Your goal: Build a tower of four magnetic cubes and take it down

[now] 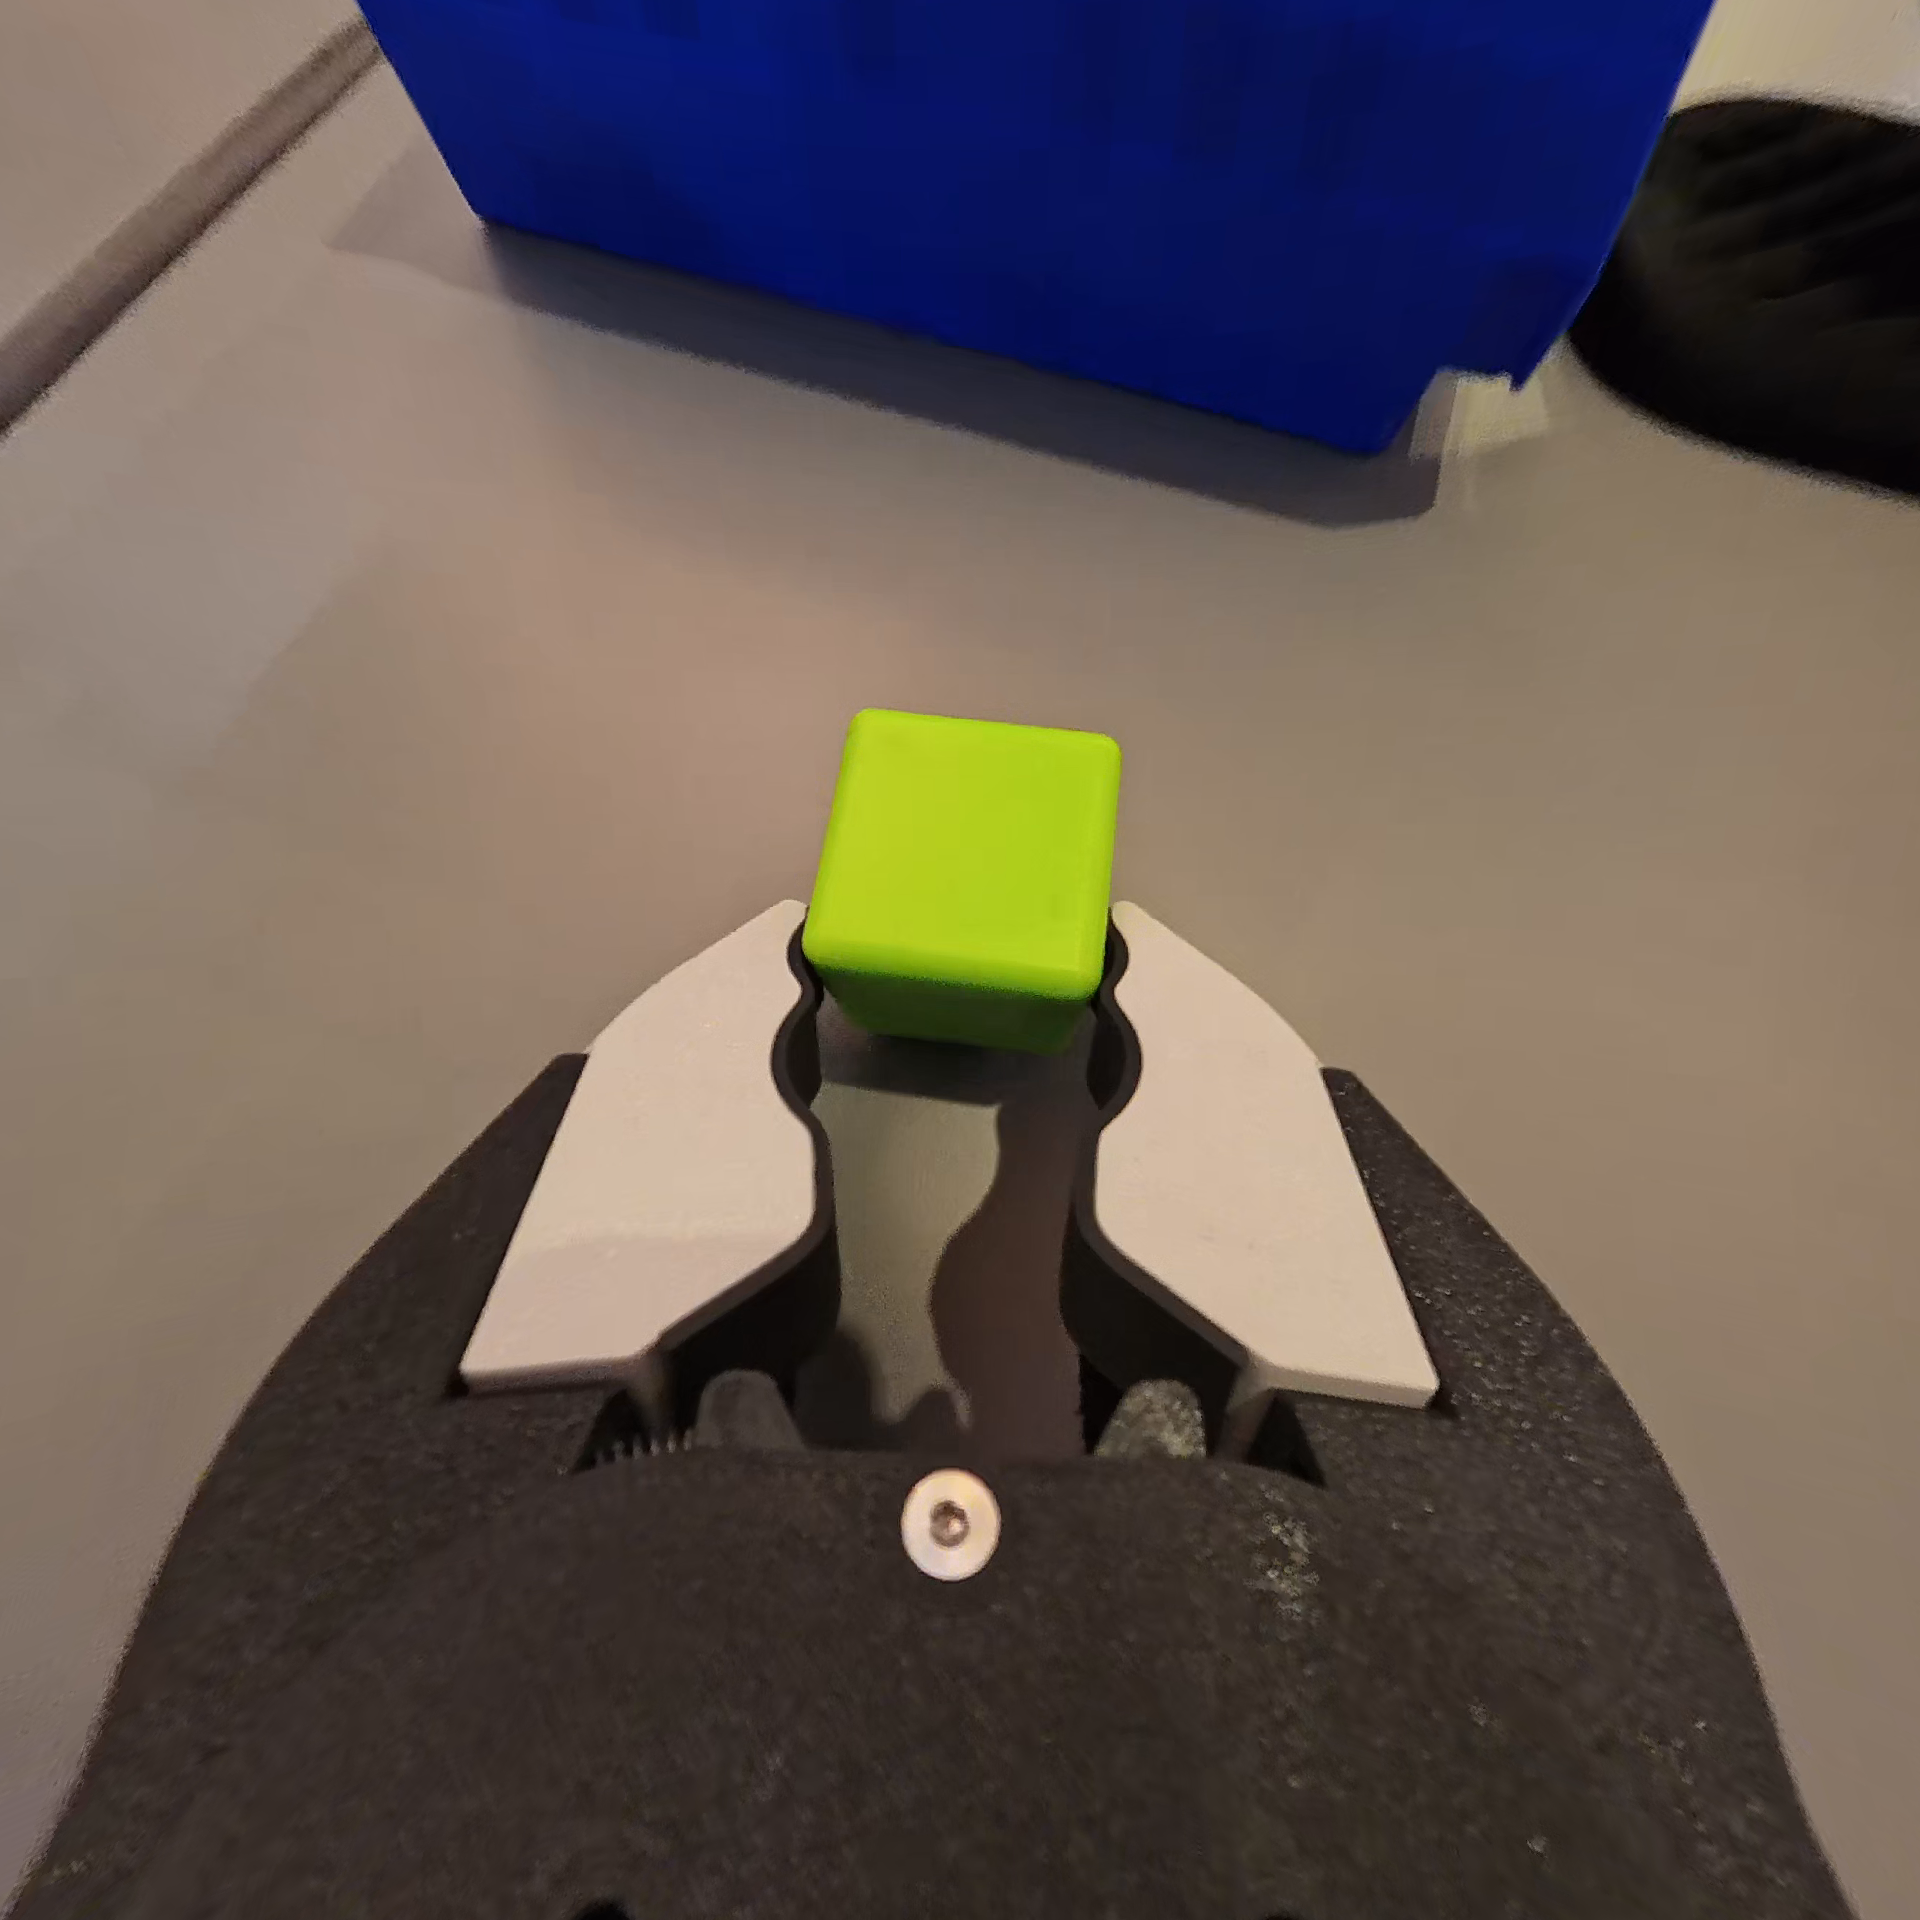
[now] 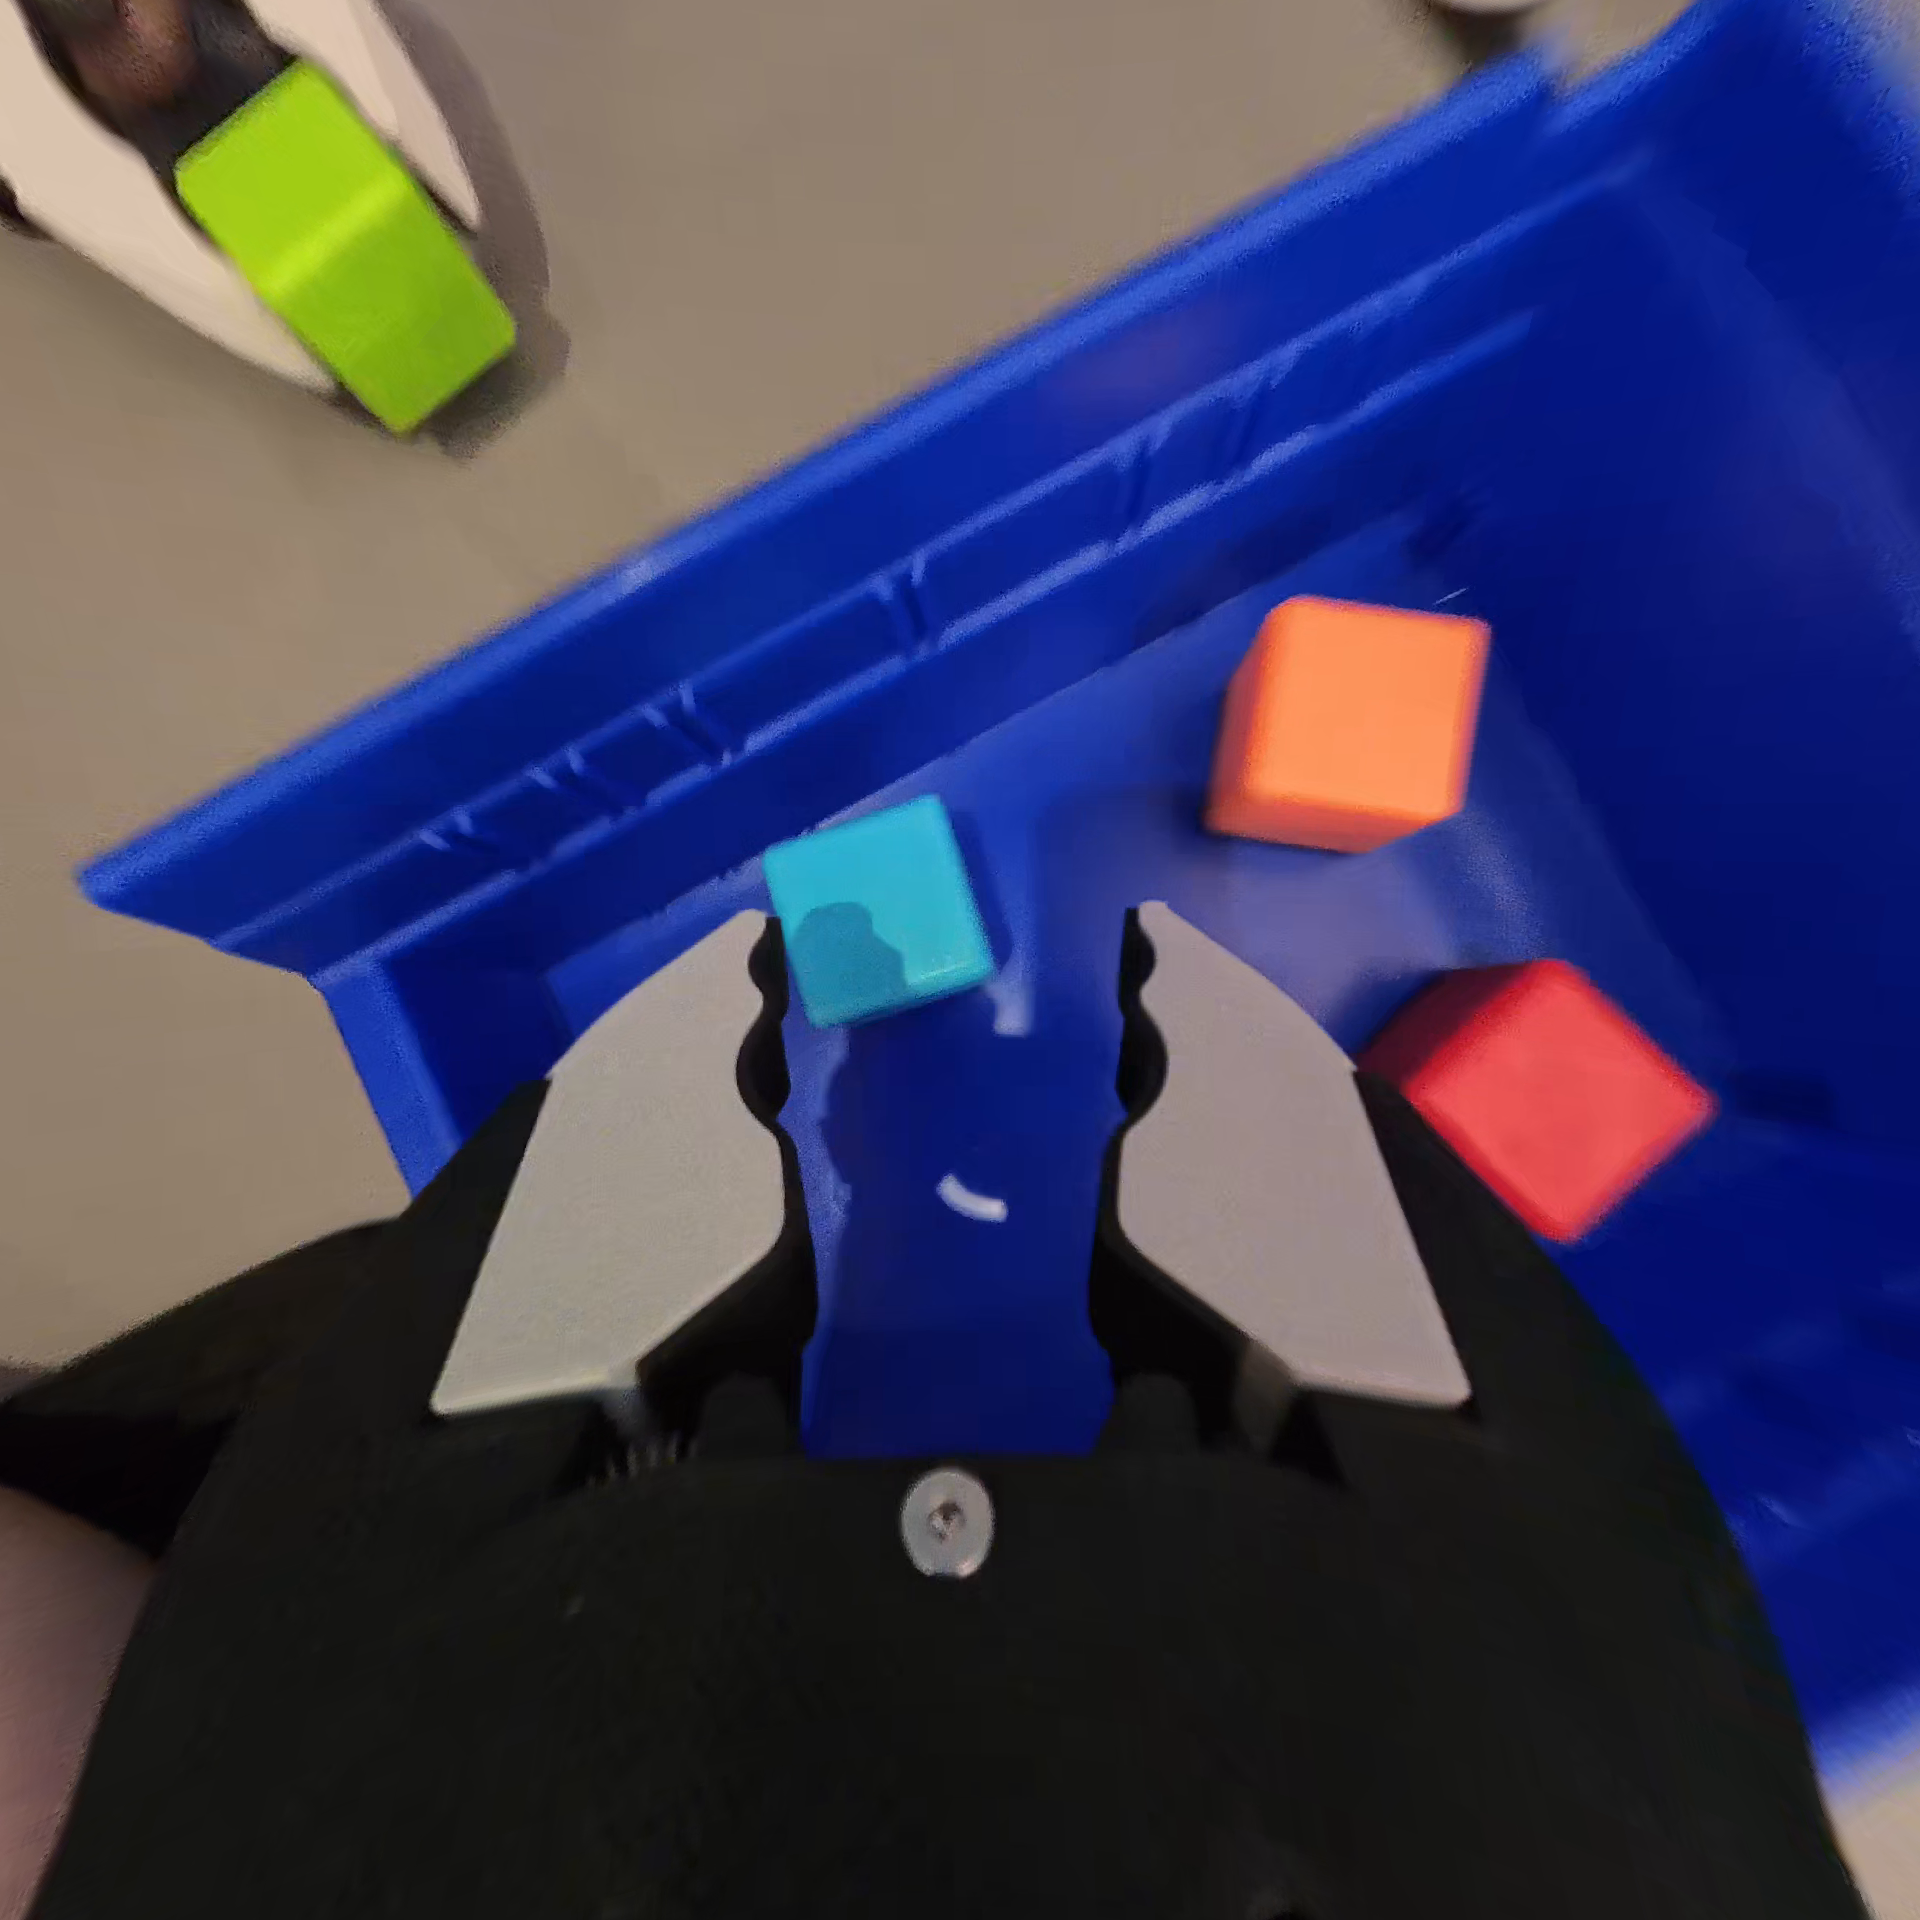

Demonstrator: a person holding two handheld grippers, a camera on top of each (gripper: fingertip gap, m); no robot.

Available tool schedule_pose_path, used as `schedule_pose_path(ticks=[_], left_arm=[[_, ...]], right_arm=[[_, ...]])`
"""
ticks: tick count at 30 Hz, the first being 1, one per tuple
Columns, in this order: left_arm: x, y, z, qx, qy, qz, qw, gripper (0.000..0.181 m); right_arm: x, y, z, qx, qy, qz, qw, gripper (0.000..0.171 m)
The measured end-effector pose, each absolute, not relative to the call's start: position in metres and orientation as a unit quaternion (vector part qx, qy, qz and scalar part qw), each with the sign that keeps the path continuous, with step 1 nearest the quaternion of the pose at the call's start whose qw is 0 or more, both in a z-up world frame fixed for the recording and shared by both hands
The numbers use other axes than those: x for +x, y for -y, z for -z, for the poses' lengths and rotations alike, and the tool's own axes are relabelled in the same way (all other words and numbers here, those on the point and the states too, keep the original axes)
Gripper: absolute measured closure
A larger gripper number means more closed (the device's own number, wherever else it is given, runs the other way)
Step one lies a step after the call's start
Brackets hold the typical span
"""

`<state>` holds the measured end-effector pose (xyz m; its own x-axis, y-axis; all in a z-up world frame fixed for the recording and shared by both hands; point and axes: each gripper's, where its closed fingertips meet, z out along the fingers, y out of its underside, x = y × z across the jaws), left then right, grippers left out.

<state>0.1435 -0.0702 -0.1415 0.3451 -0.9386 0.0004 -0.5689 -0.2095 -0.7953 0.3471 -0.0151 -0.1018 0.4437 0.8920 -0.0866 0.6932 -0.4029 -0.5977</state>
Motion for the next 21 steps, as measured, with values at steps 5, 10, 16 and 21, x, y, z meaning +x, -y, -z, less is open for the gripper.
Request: schedule_pose_path(ticks=[5, 10, 16, 21], left_arm=[[0.144, 0.06, 0.075, -0.689, -0.468, 0.262, 0.488, 0.132], [0.134, 0.062, 0.019, -0.634, -0.446, 0.21, 0.596, 0.132], [0.13, 0.069, 0.001, -0.603, -0.449, 0.163, 0.639, 0.132], [0.129, 0.069, 0.002, -0.591, -0.457, 0.144, 0.649, 0.132]], right_arm=[[0.327, -0.003, -0.022, -0.794, 0.362, -0.23, 0.43, 0.128], [0.223, 0.045, -0.082, -0.73, 0.346, -0.421, 0.413, 0.122], [0.142, 0.064, -0.035, -0.757, 0.371, -0.45, 0.295, 0.103], [0.12, 0.07, -0.005, -0.765, 0.376, -0.472, 0.224, 0.116]])
